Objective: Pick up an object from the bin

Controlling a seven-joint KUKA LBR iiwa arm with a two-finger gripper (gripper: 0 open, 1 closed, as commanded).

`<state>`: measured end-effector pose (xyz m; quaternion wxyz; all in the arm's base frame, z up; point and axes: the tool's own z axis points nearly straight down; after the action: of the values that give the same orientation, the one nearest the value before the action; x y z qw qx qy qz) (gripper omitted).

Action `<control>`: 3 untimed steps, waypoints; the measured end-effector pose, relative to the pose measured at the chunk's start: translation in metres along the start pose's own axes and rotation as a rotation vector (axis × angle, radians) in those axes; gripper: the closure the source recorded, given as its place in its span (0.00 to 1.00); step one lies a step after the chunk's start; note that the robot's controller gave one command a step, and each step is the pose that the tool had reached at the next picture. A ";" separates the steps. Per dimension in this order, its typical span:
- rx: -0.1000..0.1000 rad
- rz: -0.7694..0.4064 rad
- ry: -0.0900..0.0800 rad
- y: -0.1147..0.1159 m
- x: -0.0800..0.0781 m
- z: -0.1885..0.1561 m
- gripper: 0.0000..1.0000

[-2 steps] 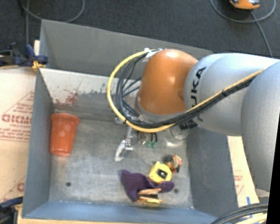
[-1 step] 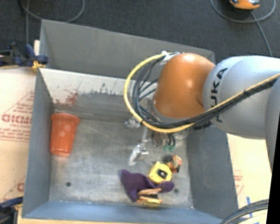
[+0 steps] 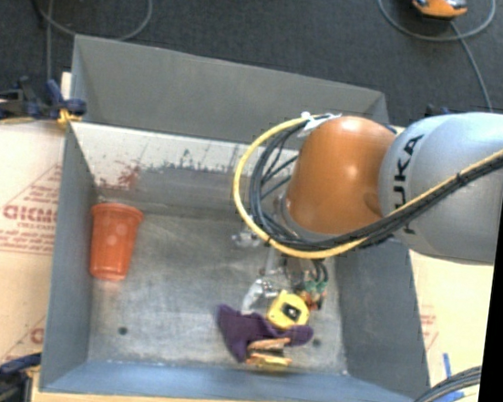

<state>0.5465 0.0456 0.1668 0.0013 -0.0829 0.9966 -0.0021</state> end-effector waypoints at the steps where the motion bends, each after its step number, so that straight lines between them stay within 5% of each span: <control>1: -0.006 -0.058 -0.002 0.010 0.016 0.011 0.00; 2: -0.004 -0.067 -0.002 0.002 0.022 0.015 0.00; 3: -0.005 -0.333 0.003 -0.013 0.025 0.050 0.00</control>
Offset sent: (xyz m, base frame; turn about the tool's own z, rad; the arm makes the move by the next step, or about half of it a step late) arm -0.0410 -0.0290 -0.0780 -0.1819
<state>0.5240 0.0286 0.1168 -0.0007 -0.2470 0.9690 0.0000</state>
